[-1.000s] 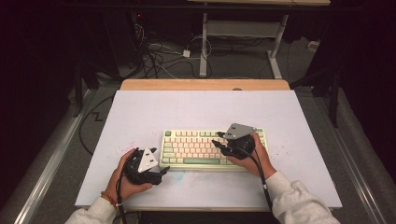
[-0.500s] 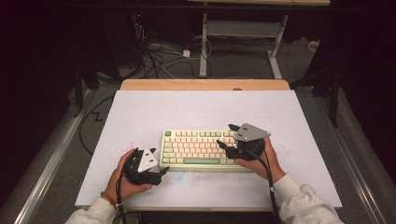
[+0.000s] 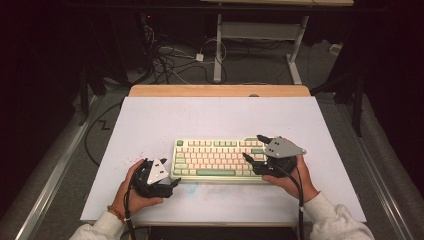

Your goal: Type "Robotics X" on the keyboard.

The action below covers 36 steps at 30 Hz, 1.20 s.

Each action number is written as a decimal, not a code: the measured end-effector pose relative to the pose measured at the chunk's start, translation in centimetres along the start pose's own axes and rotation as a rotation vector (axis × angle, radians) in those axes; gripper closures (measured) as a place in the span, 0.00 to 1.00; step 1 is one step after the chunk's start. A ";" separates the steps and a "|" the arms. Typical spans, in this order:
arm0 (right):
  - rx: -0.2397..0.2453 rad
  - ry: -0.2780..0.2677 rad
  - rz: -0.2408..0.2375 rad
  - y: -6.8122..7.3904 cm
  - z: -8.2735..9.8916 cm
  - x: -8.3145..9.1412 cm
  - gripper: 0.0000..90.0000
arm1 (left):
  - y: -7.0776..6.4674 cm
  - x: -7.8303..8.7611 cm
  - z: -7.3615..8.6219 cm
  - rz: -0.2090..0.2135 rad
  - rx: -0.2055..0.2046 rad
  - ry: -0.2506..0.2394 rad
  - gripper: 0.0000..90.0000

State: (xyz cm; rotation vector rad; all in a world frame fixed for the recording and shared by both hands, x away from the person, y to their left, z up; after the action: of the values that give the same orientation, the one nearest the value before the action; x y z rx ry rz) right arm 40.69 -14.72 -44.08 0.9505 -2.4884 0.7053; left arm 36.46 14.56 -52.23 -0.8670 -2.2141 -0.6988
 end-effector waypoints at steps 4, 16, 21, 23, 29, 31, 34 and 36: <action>-0.004 -0.001 0.015 -0.3 0.7 0.7 0.32 | 0.0 0.1 -0.1 -0.002 0.002 -0.003 0.25; -0.032 -0.006 0.055 -1.3 2.8 2.8 0.32 | 0.2 0.3 -0.2 -0.010 0.017 -0.005 0.25; -0.042 -0.004 0.067 -1.4 4.0 3.5 0.31 | 0.3 0.5 -0.3 -0.004 0.032 -0.011 0.29; -0.038 0.002 0.078 -1.4 4.5 3.8 0.31 | 0.3 0.6 -0.4 0.001 0.035 -0.013 0.32; -0.059 0.016 0.095 -1.5 6.1 4.6 0.31 | 0.5 0.8 -0.6 0.013 0.045 -0.028 0.44; -0.057 0.025 0.101 -1.5 6.5 4.8 0.31 | 0.4 0.9 -0.6 0.032 0.056 -0.028 0.48; -0.062 0.029 0.112 -1.6 7.1 5.1 0.31 | 0.5 1.1 -0.8 0.047 0.060 -0.034 0.59; -0.063 0.035 0.109 -1.4 7.5 5.2 0.31 | 0.4 1.3 -0.8 0.061 0.049 -0.034 0.69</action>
State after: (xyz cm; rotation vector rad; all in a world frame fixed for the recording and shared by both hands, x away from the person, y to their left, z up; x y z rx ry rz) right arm 36.80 -22.56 -46.99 0.7779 -2.5309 0.6670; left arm 36.36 14.79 -50.65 -0.9242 -2.2160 -0.6030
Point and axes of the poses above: each handheld gripper's, and its own axes: x roughly backward along the jaws, z roughly out of its underside, y roughly to its left, the point moved 8 cm from there along -x, roughly forward along the jaws, and after that the axes turned 6 degrees about y, right-handed, at the moved point
